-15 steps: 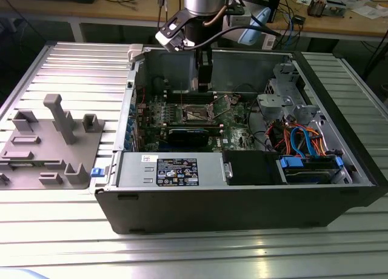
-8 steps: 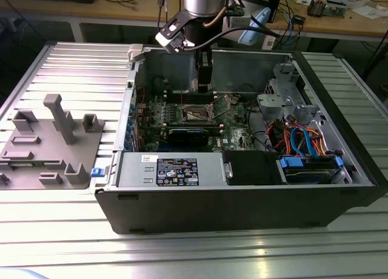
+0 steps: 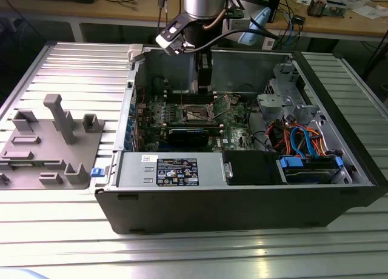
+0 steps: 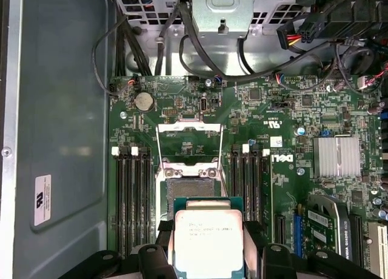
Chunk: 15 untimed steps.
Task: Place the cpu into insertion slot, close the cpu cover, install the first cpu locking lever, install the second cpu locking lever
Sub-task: 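Place the cpu into insertion slot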
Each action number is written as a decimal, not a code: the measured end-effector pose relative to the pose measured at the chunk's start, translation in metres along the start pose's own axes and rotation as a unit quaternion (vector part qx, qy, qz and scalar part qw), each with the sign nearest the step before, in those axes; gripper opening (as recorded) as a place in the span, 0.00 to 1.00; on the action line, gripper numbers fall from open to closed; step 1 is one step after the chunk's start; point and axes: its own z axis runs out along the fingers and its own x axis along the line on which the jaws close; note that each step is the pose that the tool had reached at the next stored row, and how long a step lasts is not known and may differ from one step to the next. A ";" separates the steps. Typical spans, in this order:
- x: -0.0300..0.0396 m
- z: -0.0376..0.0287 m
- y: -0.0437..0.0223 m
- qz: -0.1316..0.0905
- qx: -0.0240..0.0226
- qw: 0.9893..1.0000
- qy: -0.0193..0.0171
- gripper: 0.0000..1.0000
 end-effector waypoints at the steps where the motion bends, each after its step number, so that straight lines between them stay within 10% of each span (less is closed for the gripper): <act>1: 0.0001 0.0021 -0.0001 0.000 0.000 1.000 0.000 0.54; 15: 0.0072 0.0195 -0.0013 -0.001 0.000 1.000 -0.002 0.54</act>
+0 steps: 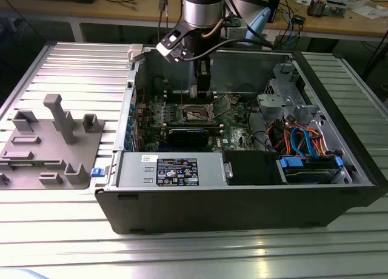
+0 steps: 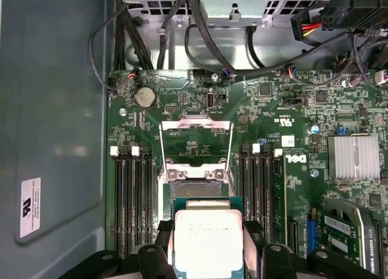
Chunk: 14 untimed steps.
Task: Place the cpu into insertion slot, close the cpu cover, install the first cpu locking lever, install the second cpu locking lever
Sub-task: 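Place the cpu into insertion slot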
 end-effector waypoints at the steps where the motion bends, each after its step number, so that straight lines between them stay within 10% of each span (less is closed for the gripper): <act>1: 0.0003 0.0017 -0.0001 0.000 0.000 1.000 0.000 0.54; 14: 0.0004 0.0118 -0.0009 0.000 0.000 1.000 0.000 0.54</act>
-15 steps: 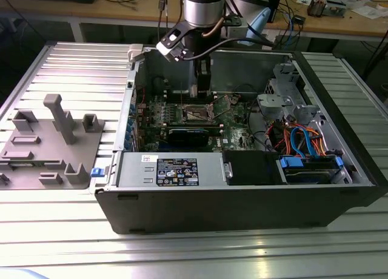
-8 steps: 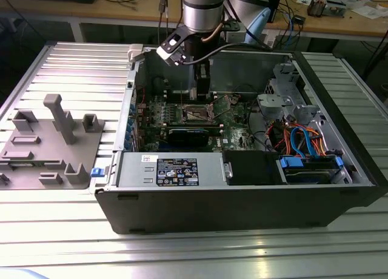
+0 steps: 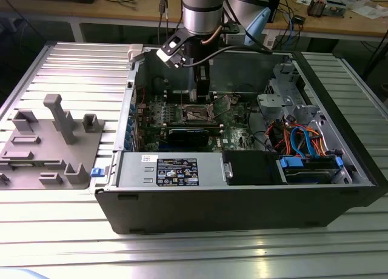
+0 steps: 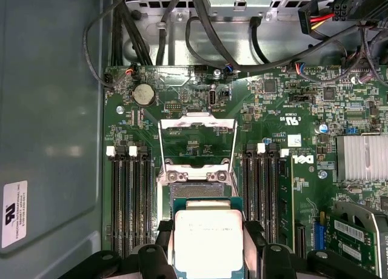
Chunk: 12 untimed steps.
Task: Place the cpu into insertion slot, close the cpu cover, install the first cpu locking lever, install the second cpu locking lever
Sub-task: 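Place the cpu into insertion slot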
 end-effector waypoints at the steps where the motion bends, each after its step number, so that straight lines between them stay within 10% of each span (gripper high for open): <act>1: 0.0000 0.0000 0.0000 0.000 0.000 1.000 0.000 0.54; 12: 0.0001 0.0047 -0.0003 -0.008 -0.002 1.000 0.000 0.54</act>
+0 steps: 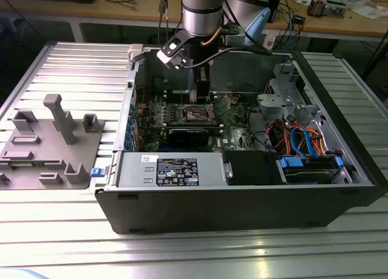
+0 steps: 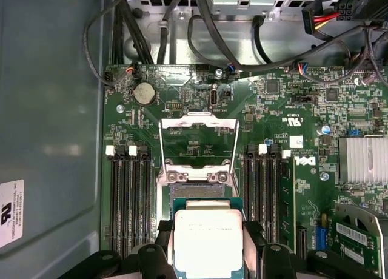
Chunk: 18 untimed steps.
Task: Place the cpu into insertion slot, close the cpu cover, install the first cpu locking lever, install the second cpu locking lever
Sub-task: 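Place the cpu into insertion slot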
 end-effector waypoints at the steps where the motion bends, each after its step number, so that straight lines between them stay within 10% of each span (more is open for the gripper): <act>1: 0.0002 0.0028 -0.0002 0.000 0.000 1.000 0.000 0.54; 18: 0.0039 0.0403 -0.0053 0.000 0.000 1.000 0.000 0.54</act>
